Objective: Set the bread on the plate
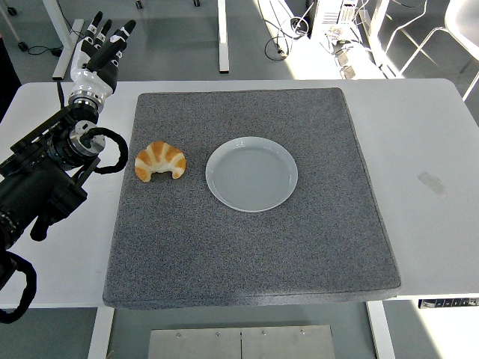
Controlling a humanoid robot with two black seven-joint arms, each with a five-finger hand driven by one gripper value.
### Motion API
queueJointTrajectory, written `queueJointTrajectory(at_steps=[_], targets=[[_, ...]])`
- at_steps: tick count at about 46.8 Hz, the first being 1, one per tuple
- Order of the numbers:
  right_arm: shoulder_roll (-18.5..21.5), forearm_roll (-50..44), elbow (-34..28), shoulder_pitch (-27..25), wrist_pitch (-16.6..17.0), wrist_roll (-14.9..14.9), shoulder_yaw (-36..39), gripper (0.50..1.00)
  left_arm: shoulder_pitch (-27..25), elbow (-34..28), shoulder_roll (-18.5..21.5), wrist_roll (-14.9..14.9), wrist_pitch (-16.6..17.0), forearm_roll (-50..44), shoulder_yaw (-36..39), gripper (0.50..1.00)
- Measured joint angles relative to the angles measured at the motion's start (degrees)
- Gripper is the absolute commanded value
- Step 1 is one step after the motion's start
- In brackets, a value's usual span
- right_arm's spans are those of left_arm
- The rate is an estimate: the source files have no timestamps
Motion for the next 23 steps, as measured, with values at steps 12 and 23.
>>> queueJointTrajectory(at_steps=[12, 23], targets=[[0.0, 0.0, 0.0, 0.0, 0.0, 0.0, 0.0, 1.0, 0.0, 0.0, 0.0, 0.0, -0.26, -0.13, 0.0, 0.977], [0.0, 0.0, 0.0, 0.0, 0.0, 0.0, 0.0, 1.0, 0.0, 0.1, 0.15, 0.25, -0.1, -0.14, 0.07, 0.975]])
